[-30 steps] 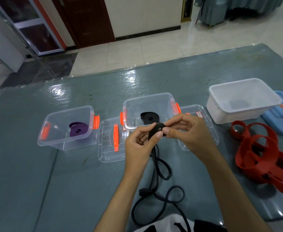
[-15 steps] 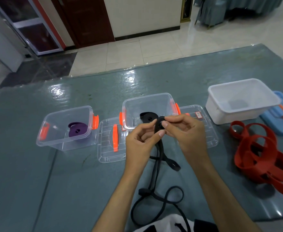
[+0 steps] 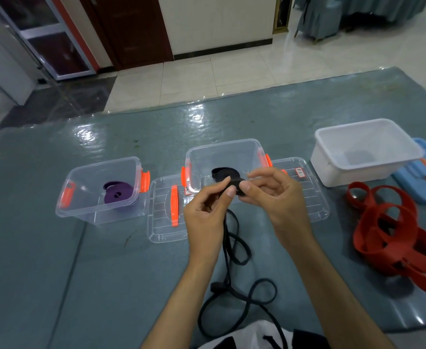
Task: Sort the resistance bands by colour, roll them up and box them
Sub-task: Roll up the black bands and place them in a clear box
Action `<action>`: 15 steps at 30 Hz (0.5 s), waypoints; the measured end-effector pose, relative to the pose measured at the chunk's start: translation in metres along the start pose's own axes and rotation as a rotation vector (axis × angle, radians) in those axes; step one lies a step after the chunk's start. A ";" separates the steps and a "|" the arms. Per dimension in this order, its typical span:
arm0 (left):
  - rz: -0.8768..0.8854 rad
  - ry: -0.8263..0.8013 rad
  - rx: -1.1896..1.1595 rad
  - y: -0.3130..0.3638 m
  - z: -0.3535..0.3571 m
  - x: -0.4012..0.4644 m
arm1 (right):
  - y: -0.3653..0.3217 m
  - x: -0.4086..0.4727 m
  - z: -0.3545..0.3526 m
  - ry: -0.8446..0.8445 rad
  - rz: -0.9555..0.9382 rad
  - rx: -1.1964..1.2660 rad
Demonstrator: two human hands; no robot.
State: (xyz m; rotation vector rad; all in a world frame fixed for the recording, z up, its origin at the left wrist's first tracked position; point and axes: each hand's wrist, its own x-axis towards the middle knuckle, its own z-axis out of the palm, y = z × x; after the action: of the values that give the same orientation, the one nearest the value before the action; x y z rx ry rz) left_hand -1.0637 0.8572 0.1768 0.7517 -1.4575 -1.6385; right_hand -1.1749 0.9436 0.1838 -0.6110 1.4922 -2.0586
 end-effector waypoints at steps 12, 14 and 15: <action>-0.055 0.050 -0.096 0.001 0.001 -0.001 | 0.003 -0.002 -0.004 -0.066 -0.033 -0.169; -0.046 0.037 -0.070 0.000 -0.002 0.002 | 0.004 -0.002 -0.005 -0.065 -0.052 -0.198; -0.035 0.027 -0.053 0.000 -0.004 0.003 | 0.004 -0.001 -0.005 -0.077 -0.054 -0.214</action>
State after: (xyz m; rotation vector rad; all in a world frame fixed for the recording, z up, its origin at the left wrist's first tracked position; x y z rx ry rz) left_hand -1.0617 0.8521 0.1760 0.7706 -1.3842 -1.6798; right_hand -1.1768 0.9473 0.1783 -0.8119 1.6803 -1.9050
